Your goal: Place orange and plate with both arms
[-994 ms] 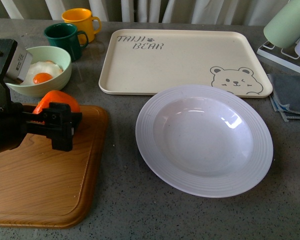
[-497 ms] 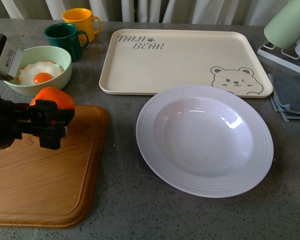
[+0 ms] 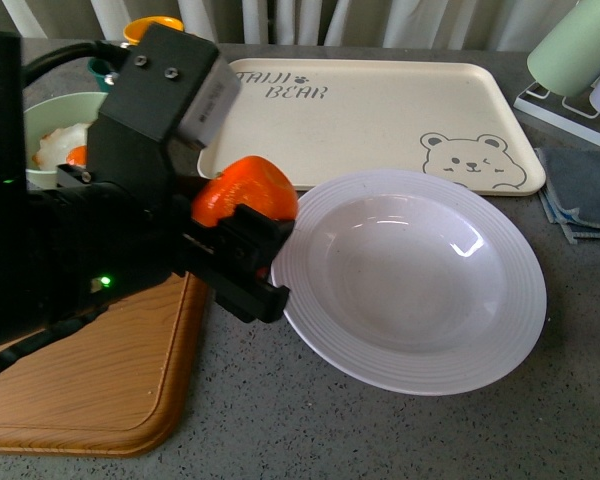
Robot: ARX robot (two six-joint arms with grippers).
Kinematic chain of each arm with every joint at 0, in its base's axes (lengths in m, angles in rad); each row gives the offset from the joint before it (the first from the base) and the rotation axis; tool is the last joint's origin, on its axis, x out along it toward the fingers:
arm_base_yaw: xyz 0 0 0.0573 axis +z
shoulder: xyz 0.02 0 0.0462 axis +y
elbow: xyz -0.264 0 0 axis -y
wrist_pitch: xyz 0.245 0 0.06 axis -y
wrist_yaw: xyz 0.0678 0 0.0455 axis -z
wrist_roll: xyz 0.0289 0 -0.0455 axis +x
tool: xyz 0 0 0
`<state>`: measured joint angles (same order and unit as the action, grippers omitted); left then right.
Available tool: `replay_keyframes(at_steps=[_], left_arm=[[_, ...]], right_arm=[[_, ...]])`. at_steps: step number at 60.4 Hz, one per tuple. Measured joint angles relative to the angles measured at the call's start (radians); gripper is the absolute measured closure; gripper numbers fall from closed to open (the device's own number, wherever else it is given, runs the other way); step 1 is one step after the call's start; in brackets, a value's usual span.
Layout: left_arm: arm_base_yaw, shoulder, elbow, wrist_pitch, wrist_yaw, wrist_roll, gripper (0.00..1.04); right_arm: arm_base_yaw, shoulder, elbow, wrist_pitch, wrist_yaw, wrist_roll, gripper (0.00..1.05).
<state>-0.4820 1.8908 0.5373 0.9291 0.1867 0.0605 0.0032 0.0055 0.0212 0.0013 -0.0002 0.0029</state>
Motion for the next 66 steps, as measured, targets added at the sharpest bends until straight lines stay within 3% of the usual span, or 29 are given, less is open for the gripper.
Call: replay_keyframes(at_steps=[33, 57, 66], left_arm=[[-0.128, 0.165, 0.193, -0.042, 0.023, 0.079, 0.40], [-0.152, 0.272, 0.309, -0.072, 0.010, 0.087, 0.40], [-0.153, 0.277, 0.315, -0.071, 0.000, 0.093, 0.18]], right_arm=[[0.000, 0.000, 0.000, 0.000, 0.000, 0.000, 0.09], [0.000, 0.000, 0.000, 0.000, 0.000, 0.000, 0.09], [0.000, 0.000, 0.000, 0.000, 0.000, 0.000, 0.09]])
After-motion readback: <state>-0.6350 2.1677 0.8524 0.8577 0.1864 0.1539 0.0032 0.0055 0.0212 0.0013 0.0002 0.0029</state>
